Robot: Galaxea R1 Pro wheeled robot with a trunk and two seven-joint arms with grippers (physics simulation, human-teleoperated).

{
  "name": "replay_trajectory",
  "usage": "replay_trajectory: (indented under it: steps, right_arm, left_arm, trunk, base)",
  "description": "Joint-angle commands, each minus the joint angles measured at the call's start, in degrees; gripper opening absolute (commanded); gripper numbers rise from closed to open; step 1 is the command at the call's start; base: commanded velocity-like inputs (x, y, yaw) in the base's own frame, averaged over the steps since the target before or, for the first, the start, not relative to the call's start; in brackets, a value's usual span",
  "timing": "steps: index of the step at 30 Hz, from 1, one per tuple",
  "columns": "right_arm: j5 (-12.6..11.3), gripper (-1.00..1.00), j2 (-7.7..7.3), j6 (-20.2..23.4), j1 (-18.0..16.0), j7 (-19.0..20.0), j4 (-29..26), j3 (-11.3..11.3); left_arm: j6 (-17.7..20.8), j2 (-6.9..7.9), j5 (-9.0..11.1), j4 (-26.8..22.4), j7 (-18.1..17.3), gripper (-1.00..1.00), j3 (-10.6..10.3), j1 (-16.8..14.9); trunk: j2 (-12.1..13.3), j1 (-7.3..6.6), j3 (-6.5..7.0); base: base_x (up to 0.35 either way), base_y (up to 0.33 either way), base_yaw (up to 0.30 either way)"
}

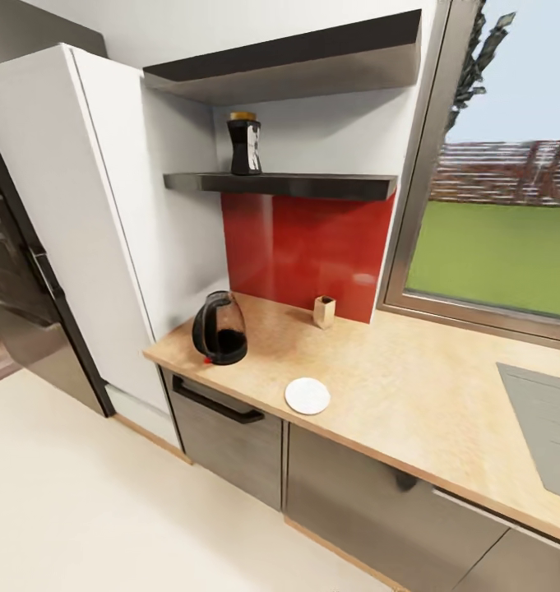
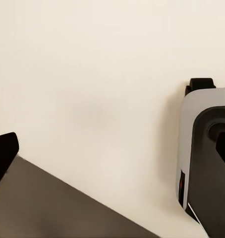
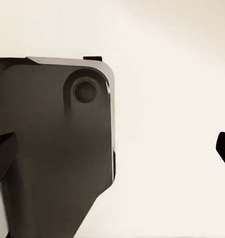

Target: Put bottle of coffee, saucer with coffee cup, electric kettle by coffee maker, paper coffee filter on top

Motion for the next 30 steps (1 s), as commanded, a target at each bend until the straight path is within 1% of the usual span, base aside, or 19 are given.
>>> replay_trajectory:
  steps: [1, 17, 20, 25, 30]
  right_arm:
    - [0.0, 1.0, 0.01, -0.2, 0.0, -0.2, 0.0, 0.0]
    - [0.0, 1.0, 0.01, -0.2, 0.0, -0.2, 0.0, 0.0]
    - [-0.1, 1.0, 0.01, -0.2, 0.0, -0.2, 0.0, 0.0]
    - [0.0, 1.0, 0.01, -0.2, 0.0, -0.2, 0.0, 0.0]
    - [0.0, 1.0, 0.01, -0.2, 0.0, -0.2, 0.0, 0.0]
  left_arm:
    - [0.4, 0.08, 0.4, -0.3, 0.4, 1.0, -0.5, 0.0]
    - [0.4, 0.1, 0.4, -0.3, 0.4, 1.0, -0.3, 0.0]
    - [0.2, 0.1, 0.4, -0.3, 0.4, 1.0, -0.3, 0.0]
    - [-2.7, 0.1, 0.4, -0.2, 0.4, 1.0, -0.4, 0.0]
    - [-3.6, 0.1, 0.4, -0.2, 0.4, 1.0, -0.5, 0.0]
  trunk:
    - [-0.1, 0.03, -0.12]
    - [-0.1, 0.03, -0.12]
    - [-0.1, 0.03, -0.12]
    - [-0.1, 0.03, -0.12]
    - [-0.1, 0.03, -0.12]
  base:
    - [0.0, 0.332, -0.275]
    - [0.0, 0.318, -0.275]
    - [0.0, 0.103, -0.275]
    - [0.0, 0.02, -0.275]
    - [0.0, 0.002, -0.275]
